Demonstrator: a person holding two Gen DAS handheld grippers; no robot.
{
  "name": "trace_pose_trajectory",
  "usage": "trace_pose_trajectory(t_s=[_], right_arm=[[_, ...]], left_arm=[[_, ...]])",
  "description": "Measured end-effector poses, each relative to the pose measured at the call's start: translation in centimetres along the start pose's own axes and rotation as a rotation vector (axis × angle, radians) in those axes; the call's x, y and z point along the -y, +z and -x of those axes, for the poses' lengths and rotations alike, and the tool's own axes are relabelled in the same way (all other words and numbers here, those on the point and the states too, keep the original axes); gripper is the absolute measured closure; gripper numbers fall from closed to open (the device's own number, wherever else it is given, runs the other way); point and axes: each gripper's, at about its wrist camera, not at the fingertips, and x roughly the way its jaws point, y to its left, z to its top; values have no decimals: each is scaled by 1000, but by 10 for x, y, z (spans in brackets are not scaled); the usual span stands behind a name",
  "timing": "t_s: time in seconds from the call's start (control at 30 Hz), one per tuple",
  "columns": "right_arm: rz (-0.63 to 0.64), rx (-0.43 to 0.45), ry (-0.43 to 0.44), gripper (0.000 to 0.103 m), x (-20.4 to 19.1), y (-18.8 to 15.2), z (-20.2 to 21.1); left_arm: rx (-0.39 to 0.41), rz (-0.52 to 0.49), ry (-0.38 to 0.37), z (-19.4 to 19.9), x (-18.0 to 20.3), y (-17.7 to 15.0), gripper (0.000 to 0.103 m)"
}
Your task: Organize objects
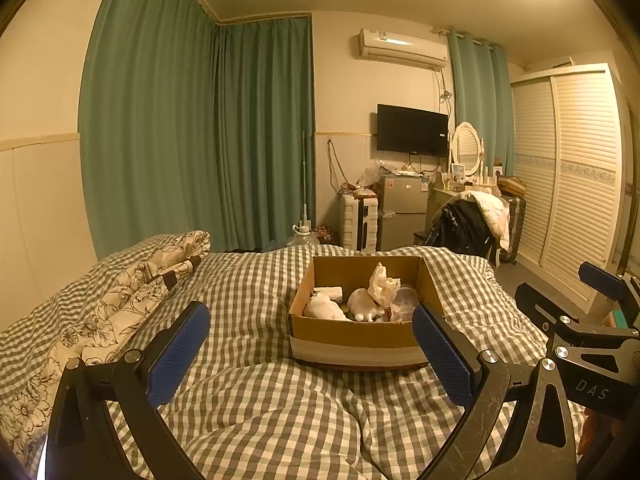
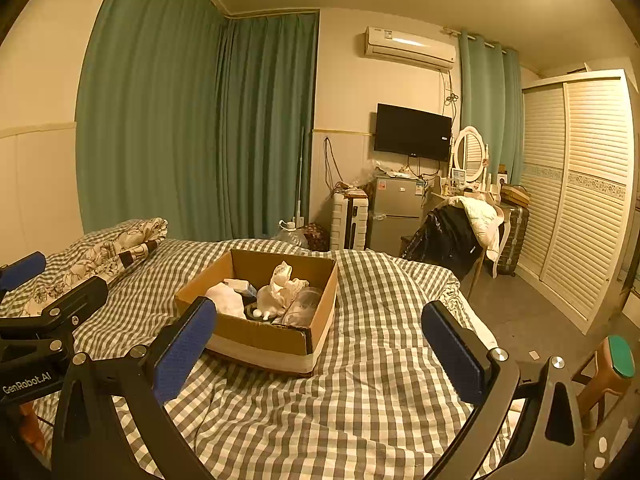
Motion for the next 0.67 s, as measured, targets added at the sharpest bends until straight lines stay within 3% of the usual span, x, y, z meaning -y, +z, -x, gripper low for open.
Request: trace_pose_trajectory(t_s=[0.67], right_arm=[[7,-14,5,0,-1,-2,0]], left_arm=[[-15,5,1,0,-1,-2,0]])
